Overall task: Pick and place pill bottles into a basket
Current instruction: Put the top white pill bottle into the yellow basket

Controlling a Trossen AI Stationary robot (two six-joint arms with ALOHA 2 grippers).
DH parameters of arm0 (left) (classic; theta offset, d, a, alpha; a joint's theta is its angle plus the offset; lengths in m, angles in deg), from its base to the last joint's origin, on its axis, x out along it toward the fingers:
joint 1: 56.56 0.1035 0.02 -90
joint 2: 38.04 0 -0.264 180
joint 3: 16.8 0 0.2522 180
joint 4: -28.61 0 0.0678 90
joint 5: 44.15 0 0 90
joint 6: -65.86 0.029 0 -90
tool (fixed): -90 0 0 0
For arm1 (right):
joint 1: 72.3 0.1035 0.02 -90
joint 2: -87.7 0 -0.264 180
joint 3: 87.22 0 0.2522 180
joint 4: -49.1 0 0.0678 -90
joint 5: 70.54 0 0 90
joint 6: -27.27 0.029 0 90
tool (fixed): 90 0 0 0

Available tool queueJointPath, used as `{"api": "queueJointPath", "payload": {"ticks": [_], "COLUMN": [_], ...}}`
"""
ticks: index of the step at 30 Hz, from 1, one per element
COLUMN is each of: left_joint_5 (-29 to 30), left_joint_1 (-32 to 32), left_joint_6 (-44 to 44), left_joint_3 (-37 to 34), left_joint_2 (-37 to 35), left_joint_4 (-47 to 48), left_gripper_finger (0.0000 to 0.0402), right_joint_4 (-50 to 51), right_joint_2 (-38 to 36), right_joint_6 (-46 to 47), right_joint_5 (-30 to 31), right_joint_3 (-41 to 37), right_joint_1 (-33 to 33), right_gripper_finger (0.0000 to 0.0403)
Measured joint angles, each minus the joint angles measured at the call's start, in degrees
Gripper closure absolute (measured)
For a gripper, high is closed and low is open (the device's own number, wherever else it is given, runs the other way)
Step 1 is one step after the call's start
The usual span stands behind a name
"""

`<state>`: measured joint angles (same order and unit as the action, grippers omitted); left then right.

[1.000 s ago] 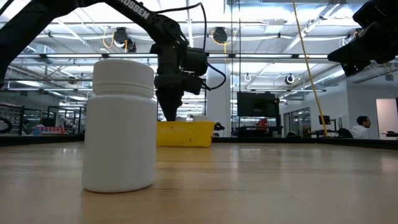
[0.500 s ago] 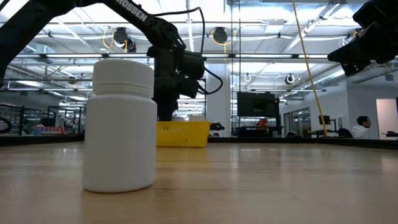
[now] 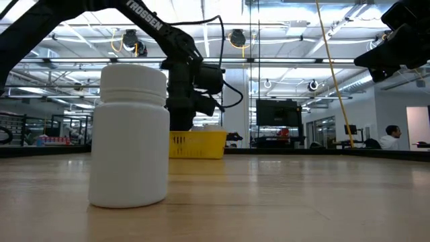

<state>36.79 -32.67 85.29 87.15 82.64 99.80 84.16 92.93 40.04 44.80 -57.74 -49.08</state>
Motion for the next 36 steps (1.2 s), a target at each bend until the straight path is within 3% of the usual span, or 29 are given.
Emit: {"api": "queueJointPath", "payload": {"ticks": [5,12,17,23,30,36], "left_joint_5": [-0.70,0.93,2.18,2.10,1.56,3.01], "left_joint_1": [-0.28,-0.33,-0.35,-0.33,-0.40,-0.40], "left_joint_6": [-1.10,-0.39,-0.38,-1.09,-0.46,-0.19], "left_joint_3": [-2.22,-2.22,-1.55,0.19,3.15,4.16], "left_joint_2": [0.14,-0.23,-0.34,-0.41,-0.43,-0.54], "left_joint_4": [-1.42,-1.47,-0.71,-0.06,3.67,6.34], "left_gripper_finger": [0.0175,0.0231,0.0230,0.0199,0.0233,0.0217], "right_joint_4": [0.01,0.01,0.00,0.00,0.00,0.00], "right_joint_2": [-0.02,-0.01,0.00,-0.02,-0.02,-0.02], "right_joint_6": [-0.02,-0.01,-0.02,0.00,0.00,0.00], "right_joint_5": [0.00,0.00,0.02,0.02,0.02,0.02], "right_joint_3": [0.00,0.00,0.01,0.00,0.00,0.00], "right_joint_1": [0.02,0.02,0.02,0.02,0.00,0.02], "right_gripper_finger": [0.0403,0.0403,0.0403,0.0403,0.0403,0.0403]}}
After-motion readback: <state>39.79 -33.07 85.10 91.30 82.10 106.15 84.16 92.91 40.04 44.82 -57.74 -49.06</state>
